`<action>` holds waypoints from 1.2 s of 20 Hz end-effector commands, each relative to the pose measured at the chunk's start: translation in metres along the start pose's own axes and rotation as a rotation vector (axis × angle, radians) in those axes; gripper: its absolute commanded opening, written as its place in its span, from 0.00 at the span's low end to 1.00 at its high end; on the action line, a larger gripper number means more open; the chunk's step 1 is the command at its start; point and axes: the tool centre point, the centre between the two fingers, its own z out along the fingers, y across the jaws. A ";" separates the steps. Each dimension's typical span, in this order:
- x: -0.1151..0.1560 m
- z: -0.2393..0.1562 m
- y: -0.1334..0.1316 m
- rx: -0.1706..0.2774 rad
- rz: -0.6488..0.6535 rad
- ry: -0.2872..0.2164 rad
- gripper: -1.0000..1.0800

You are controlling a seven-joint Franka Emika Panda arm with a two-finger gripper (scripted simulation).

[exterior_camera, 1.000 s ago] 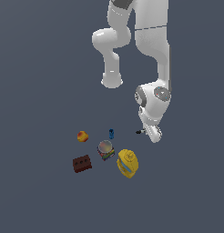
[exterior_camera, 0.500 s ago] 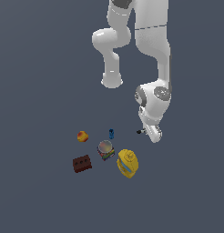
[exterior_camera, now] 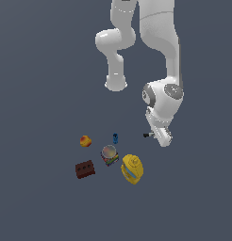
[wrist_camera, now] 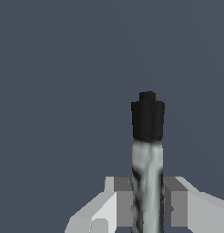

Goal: Pick up a designated object from a clutter of objects.

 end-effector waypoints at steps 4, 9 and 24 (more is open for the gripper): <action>0.001 -0.042 -0.017 0.001 0.001 0.001 0.00; 0.002 -0.089 -0.036 0.001 0.002 0.003 0.00; 0.003 -0.229 -0.094 0.001 0.002 0.004 0.00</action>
